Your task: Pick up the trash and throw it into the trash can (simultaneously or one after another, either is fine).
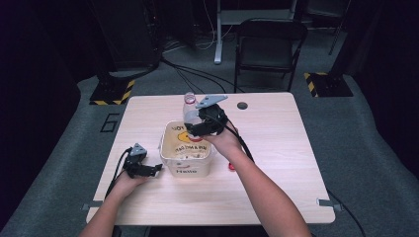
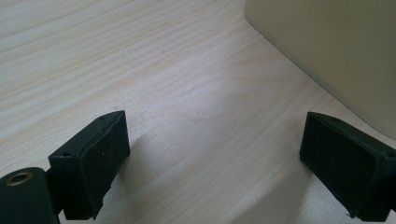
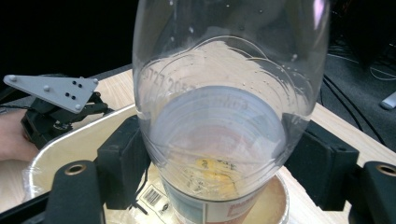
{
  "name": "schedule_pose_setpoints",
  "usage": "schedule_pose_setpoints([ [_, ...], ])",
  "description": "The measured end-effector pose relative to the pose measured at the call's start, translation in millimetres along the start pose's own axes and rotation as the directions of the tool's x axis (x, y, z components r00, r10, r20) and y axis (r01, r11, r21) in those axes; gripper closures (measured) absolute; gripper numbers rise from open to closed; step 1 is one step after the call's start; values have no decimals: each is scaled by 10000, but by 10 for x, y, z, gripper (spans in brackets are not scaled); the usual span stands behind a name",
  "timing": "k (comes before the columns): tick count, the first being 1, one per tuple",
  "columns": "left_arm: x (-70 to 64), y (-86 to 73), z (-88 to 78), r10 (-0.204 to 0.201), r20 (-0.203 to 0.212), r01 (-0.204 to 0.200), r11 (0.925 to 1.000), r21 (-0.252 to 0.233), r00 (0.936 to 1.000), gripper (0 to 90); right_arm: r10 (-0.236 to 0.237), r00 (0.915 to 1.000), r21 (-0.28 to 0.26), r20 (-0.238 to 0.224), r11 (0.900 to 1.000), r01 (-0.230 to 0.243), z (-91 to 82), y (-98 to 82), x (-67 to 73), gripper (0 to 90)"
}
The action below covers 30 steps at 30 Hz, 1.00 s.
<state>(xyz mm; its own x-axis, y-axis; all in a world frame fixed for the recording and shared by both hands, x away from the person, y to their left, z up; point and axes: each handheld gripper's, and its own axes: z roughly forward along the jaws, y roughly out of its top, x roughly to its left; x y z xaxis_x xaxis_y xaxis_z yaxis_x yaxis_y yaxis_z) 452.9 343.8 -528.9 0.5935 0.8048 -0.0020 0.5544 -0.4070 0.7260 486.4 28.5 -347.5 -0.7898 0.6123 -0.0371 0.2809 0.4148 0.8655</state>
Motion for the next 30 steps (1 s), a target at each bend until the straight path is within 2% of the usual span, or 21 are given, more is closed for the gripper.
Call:
schedule_pose_setpoints([
  [2,0,0,0,5,-5,-5,10000,-1,10000,82,60,10000,87,36,9999,-61,13,-18,0,257],
  [3,1,1,1,19,-19,-19,10000,-22,10000,82,-62,10000,43,57,10000,62,27,-27,-11,257],
  [5,1,1,1,17,-19,-17,10000,-23,10000,82,77,9999,142,100,9999,-79,42,-46,-7,257],
  [11,0,0,0,-5,3,5,10000,0,10000,82,-43,9998,272,206,9996,37,108,-96,-16,257],
  [30,-1,0,0,-10,4,10,10000,7,10000,81,-109,9991,408,412,9991,92,209,-228,-23,257],
])
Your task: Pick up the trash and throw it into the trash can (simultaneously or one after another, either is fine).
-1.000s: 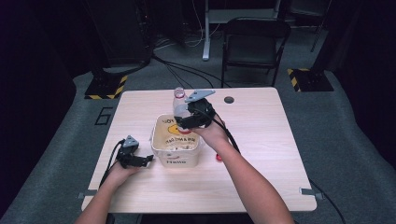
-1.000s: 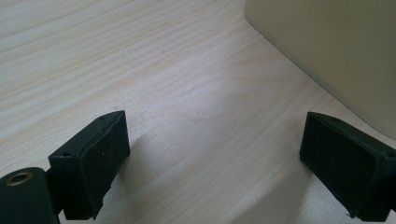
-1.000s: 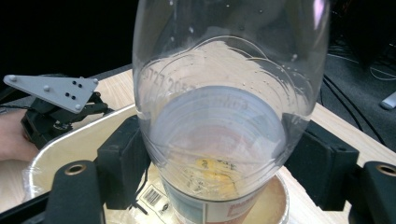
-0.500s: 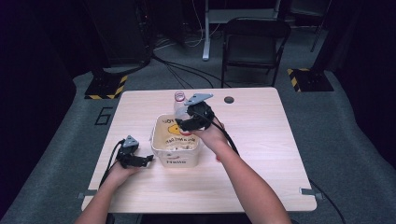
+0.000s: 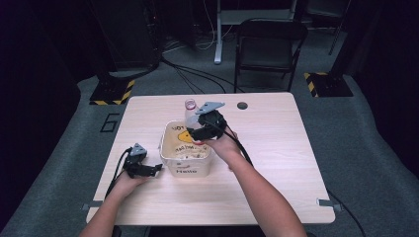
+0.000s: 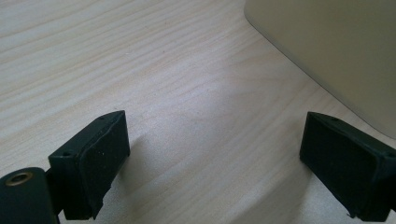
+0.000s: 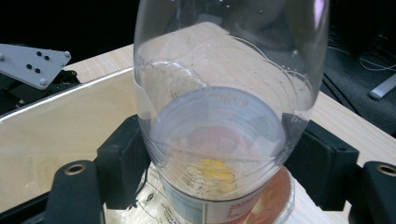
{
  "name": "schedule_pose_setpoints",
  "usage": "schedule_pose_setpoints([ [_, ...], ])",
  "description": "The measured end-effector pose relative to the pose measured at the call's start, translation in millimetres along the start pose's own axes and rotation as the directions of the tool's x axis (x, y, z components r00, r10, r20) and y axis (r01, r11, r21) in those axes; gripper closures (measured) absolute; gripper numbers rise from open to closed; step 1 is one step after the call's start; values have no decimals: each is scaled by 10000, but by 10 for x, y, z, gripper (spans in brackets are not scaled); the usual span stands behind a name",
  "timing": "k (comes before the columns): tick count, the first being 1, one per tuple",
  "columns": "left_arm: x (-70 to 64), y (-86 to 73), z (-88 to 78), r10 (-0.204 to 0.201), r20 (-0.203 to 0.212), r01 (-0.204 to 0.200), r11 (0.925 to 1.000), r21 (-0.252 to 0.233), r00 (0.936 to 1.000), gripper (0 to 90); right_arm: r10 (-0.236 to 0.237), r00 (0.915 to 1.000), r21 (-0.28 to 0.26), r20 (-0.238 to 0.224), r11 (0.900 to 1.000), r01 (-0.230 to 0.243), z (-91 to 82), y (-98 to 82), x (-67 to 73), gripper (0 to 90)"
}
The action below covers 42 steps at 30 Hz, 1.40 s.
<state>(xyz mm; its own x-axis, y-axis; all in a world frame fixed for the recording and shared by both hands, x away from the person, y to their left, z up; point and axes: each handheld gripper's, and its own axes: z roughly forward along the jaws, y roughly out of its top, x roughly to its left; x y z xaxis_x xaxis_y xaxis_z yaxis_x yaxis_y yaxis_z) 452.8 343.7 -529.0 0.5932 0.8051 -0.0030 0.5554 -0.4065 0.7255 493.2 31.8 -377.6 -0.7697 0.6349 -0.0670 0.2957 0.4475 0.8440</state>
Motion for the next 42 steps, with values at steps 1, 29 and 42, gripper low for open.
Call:
schedule_pose_setpoints([
  [1,0,0,0,0,0,0,10000,-1,10000,82,-12,10000,-6,10,10000,12,3,-3,3,257],
  [29,-2,0,1,-26,-1,26,10000,-18,10000,82,-83,10000,848,-23,9964,85,169,-209,75,254],
  [42,1,1,2,-3,-24,3,10000,-56,10000,82,27,9999,1213,-96,9926,-15,202,-235,103,251],
])
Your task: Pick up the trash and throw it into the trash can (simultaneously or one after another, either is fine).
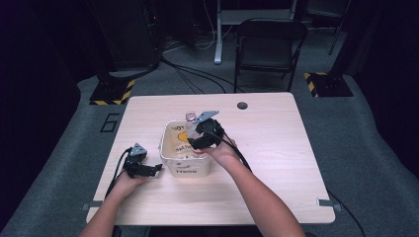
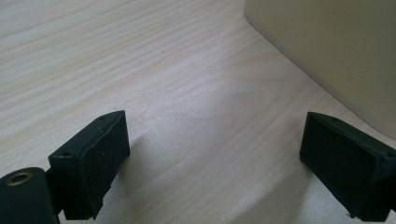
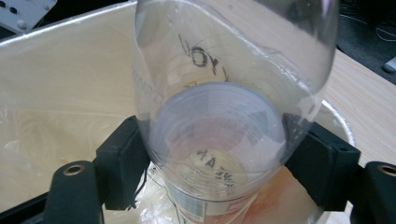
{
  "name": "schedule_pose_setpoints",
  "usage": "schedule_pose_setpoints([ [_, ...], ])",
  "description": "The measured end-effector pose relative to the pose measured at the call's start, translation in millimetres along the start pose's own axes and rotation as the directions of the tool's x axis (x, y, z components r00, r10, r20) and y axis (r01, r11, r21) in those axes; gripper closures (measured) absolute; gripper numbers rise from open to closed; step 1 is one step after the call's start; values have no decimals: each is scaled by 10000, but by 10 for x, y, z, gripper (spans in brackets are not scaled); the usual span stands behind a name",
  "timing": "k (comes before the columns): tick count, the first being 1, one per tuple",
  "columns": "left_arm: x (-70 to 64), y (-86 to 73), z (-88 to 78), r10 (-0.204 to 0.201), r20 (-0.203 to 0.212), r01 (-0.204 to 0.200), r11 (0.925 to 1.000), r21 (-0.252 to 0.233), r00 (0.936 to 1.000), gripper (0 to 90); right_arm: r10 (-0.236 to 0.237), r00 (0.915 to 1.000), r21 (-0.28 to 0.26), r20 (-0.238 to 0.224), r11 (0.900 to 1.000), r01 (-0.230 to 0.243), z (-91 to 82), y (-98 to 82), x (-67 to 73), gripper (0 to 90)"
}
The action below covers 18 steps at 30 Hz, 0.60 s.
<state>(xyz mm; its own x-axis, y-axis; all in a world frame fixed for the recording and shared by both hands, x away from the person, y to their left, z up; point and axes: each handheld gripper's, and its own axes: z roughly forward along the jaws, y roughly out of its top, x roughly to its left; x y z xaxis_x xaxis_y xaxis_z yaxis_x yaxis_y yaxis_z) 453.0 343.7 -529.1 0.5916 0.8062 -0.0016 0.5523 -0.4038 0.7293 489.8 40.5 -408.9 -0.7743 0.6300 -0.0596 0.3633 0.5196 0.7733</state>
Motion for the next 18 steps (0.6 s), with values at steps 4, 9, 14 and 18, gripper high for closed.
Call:
schedule_pose_setpoints([
  [4,0,0,0,3,-3,-3,10000,-3,10000,82,-187,9998,-19,37,9998,187,5,-1,-2,249],
  [9,-1,0,0,-8,6,8,10000,7,10000,82,-112,9999,7,116,9999,112,-5,1,17,232],
  [14,-2,-1,-1,-18,14,18,10000,23,10000,82,-183,9996,-139,210,9997,186,-26,4,16,219],
  [18,-2,-1,-1,-18,12,18,10000,18,10000,82,-101,9996,-284,255,9995,108,-74,14,25,208],
])
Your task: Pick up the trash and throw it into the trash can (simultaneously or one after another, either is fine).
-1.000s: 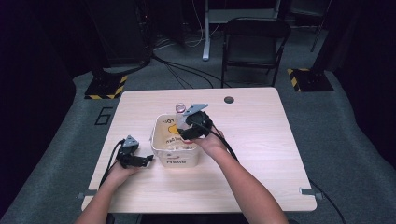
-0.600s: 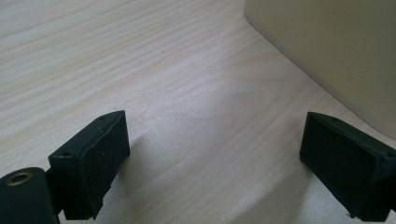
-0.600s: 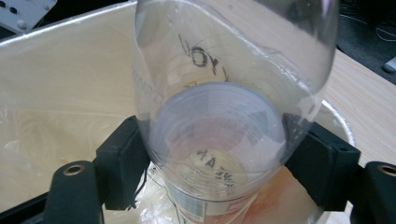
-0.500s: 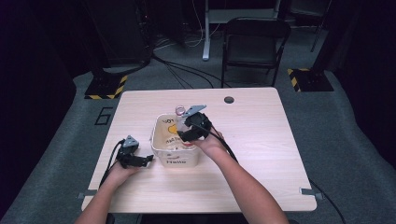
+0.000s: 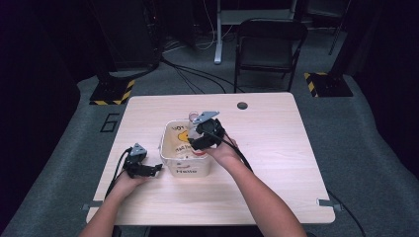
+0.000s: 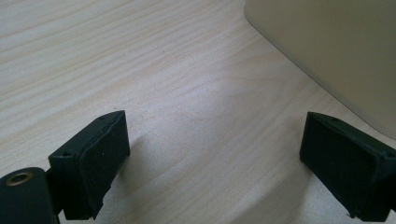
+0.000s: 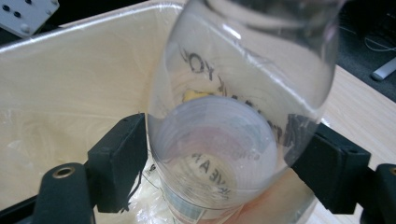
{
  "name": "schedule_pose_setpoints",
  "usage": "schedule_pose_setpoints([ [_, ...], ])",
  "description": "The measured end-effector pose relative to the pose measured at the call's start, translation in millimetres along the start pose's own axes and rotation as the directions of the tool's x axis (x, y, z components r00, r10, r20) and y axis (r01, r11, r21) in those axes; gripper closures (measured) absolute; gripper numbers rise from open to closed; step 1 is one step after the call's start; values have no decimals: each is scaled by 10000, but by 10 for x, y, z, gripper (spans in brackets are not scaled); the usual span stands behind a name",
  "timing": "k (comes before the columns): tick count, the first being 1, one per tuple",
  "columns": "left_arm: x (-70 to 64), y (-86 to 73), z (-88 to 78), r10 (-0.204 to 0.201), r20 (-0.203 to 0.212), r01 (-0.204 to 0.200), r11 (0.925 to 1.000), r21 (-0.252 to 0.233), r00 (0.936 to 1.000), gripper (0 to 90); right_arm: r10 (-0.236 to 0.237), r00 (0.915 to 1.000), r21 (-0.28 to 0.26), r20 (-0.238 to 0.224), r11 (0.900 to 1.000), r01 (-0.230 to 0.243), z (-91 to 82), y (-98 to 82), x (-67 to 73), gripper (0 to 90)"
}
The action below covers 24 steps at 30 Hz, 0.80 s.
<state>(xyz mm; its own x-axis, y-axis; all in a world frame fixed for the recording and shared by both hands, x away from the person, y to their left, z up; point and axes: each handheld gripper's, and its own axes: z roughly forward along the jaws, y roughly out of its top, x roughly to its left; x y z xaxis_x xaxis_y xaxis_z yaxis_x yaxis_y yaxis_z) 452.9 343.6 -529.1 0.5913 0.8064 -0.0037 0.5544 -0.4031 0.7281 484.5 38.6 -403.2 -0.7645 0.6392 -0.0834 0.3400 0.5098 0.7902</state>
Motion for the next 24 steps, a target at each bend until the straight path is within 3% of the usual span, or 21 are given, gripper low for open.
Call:
schedule_pose_setpoints([
  [24,-2,-2,1,12,-13,-12,10000,3,10000,82,66,10000,-704,75,9975,-60,-436,-67,-139,193],
])
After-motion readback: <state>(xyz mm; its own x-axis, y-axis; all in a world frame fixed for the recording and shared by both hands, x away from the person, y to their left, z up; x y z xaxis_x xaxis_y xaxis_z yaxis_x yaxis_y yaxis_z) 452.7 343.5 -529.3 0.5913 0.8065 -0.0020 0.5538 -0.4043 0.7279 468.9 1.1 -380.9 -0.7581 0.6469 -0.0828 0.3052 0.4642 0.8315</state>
